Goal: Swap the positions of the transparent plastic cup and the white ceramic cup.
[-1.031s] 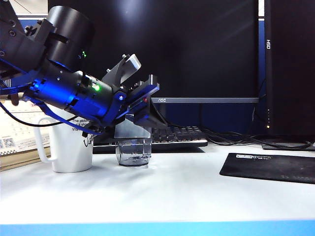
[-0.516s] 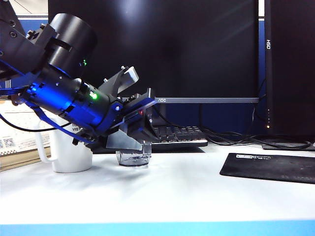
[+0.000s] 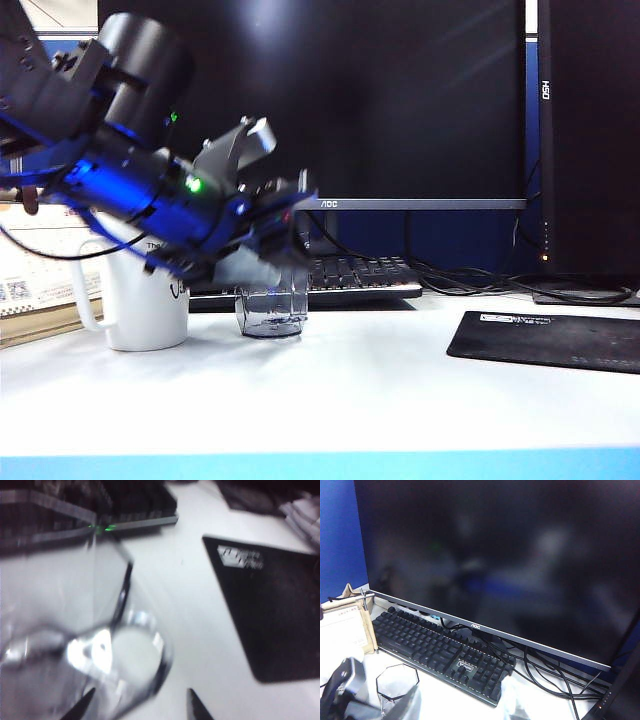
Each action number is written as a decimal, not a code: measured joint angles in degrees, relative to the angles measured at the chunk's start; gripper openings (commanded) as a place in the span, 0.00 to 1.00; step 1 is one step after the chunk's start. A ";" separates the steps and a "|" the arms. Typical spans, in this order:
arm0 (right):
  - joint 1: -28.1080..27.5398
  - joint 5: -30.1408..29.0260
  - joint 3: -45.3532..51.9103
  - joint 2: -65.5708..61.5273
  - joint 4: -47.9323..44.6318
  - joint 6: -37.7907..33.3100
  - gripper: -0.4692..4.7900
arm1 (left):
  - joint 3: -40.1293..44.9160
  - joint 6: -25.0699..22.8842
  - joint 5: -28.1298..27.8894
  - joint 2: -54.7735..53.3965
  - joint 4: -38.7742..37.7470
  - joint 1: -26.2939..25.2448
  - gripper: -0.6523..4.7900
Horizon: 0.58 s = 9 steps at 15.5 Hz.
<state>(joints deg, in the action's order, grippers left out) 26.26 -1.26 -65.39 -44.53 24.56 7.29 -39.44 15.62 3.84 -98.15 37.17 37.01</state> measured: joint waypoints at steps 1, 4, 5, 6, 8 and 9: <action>0.00 0.00 0.00 0.00 0.00 0.09 0.49 | -1.11 -0.42 0.00 0.00 0.17 0.02 0.54; -0.02 0.00 0.00 0.00 -0.17 0.09 0.49 | -2.78 -2.10 -0.79 -0.02 0.33 0.02 0.54; -0.02 0.02 0.00 0.00 -0.20 0.09 0.49 | -2.78 -2.12 -1.70 -0.13 0.11 0.04 0.54; -0.02 0.04 0.00 0.00 -0.20 0.09 0.49 | -2.78 -2.14 -2.19 -0.57 -0.13 -0.04 0.54; -0.02 0.07 0.00 0.00 -0.22 0.22 0.49 | -2.80 -2.12 -2.51 -2.93 -0.28 -0.04 0.54; -0.02 0.07 0.00 0.00 -0.20 0.31 0.49 | -2.80 -1.86 -2.36 -4.52 0.55 -0.04 0.54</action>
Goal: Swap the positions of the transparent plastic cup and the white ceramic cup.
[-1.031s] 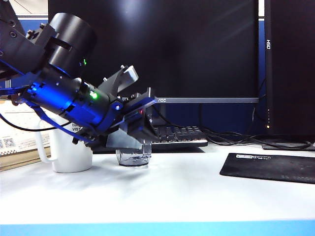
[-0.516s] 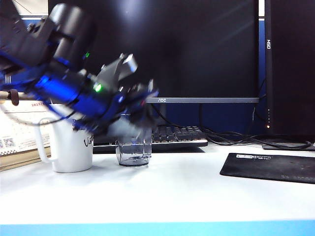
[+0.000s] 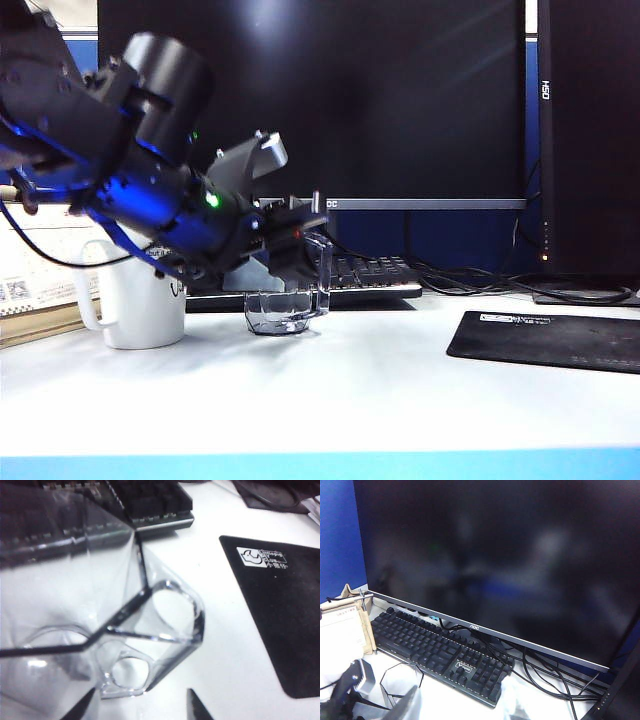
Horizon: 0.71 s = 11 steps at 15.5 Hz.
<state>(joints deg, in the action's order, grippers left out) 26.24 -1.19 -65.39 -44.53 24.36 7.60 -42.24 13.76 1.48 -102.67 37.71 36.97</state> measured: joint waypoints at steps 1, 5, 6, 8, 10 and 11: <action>0.00 0.00 0.00 0.00 -0.02 0.02 0.49 | 0.00 0.20 0.00 -0.26 0.94 0.02 0.54; -1.86 0.02 0.00 0.00 -0.02 0.59 0.49 | -0.04 0.46 2.08 -0.26 4.63 0.02 0.57; -2.82 0.02 0.00 0.00 -0.02 0.61 0.49 | -0.13 1.11 2.93 -0.42 5.09 0.04 0.57; -4.37 -0.20 0.00 -0.02 0.00 0.63 0.49 | -1.66 1.31 4.55 -2.69 5.35 0.35 0.57; -4.90 -0.20 0.00 0.00 0.00 0.63 0.49 | -4.13 1.42 5.18 -4.98 4.98 0.81 0.57; -4.87 -0.31 0.00 0.02 0.00 0.63 0.49 | -5.62 1.49 5.07 -5.55 4.79 0.83 0.57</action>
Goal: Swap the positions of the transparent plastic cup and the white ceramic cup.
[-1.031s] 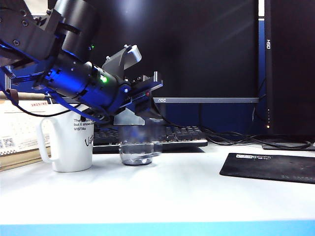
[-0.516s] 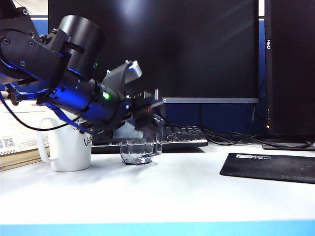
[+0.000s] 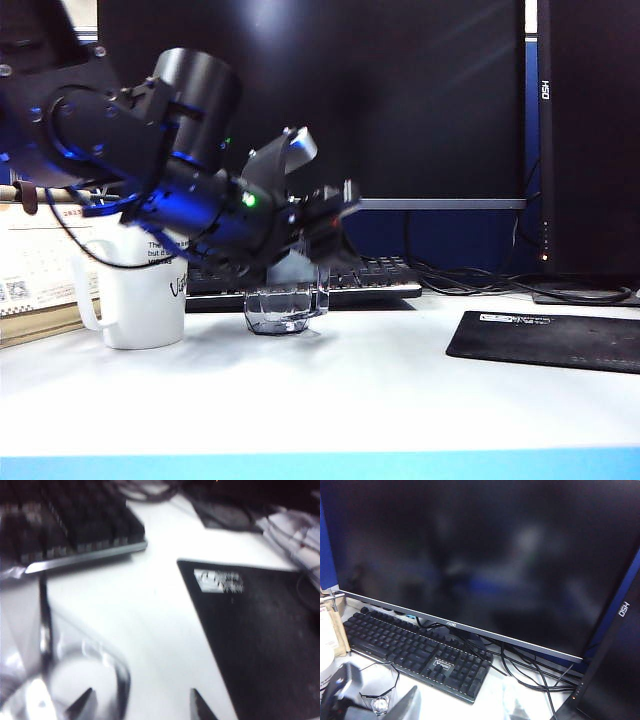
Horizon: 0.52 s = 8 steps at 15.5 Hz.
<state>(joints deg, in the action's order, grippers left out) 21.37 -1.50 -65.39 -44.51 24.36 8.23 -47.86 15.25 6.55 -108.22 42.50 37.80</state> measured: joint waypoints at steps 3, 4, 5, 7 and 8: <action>-0.02 0.00 0.00 0.00 0.20 0.90 0.49 | -1.33 -0.24 -2.08 0.02 -0.22 -0.09 0.57; -0.02 0.00 0.00 0.00 0.15 0.98 0.49 | -1.33 -0.24 -2.75 -0.07 -0.28 -0.09 0.57; -0.02 0.02 0.00 0.00 0.17 1.11 0.49 | -1.70 -0.22 -3.13 -0.83 -0.24 -0.09 0.57; -0.02 0.02 0.00 0.00 0.20 1.14 0.49 | -2.51 -0.20 -3.85 -2.93 -0.48 -0.09 0.50; -0.02 0.02 0.00 0.00 0.20 1.18 0.49 | -2.82 -0.22 -4.15 -3.28 -0.74 -0.09 0.45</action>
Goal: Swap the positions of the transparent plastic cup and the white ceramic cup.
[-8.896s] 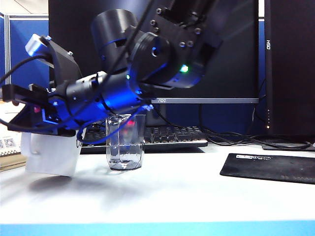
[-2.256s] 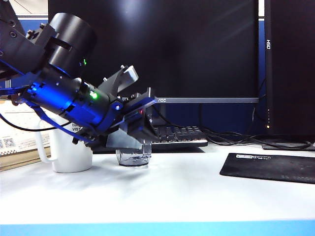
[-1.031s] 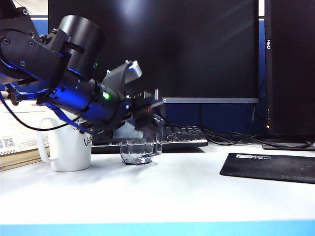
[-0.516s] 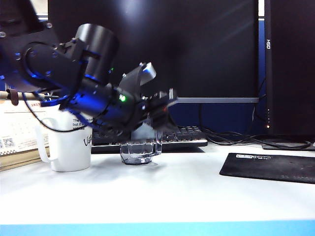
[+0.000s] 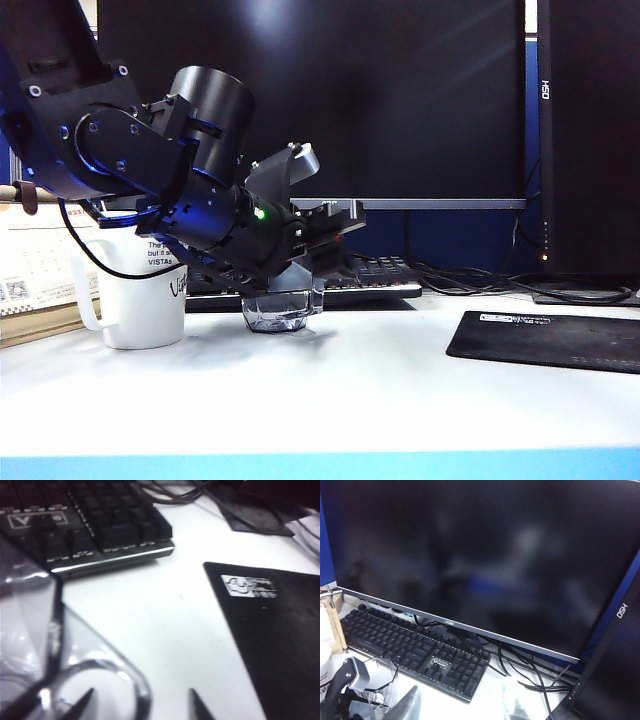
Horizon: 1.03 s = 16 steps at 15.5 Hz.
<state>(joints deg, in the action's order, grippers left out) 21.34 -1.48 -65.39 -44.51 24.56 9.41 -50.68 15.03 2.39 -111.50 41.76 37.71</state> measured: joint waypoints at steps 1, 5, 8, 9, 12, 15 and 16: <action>0.00 0.02 0.00 0.00 -0.02 0.26 0.49 | -0.44 0.02 -0.07 -0.02 0.00 0.00 0.37; -1.11 0.20 0.00 0.00 0.00 1.20 0.49 | -1.25 -0.90 -1.99 0.42 3.93 -0.17 0.11; -3.96 0.20 0.00 0.02 -0.04 1.18 0.49 | -1.14 -0.85 -1.68 0.31 4.33 0.00 0.11; -4.33 0.00 0.00 0.00 0.00 1.18 0.49 | -1.14 -0.81 -1.57 0.31 4.33 0.00 0.11; -4.37 -1.03 0.00 0.00 -0.11 1.20 0.49 | -1.16 2.27 1.42 0.31 4.94 0.35 0.11; -4.37 -1.14 0.00 0.00 -0.26 1.18 0.49 | -1.16 3.89 2.93 0.31 5.16 4.61 0.11; -4.37 -1.14 0.00 0.00 -0.26 1.20 0.49 | -1.16 3.96 3.13 0.31 5.07 5.53 0.11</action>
<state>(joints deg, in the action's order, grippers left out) 16.97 -2.61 -65.39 -44.51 24.29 10.61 -51.83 18.98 5.52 -111.20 46.83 43.24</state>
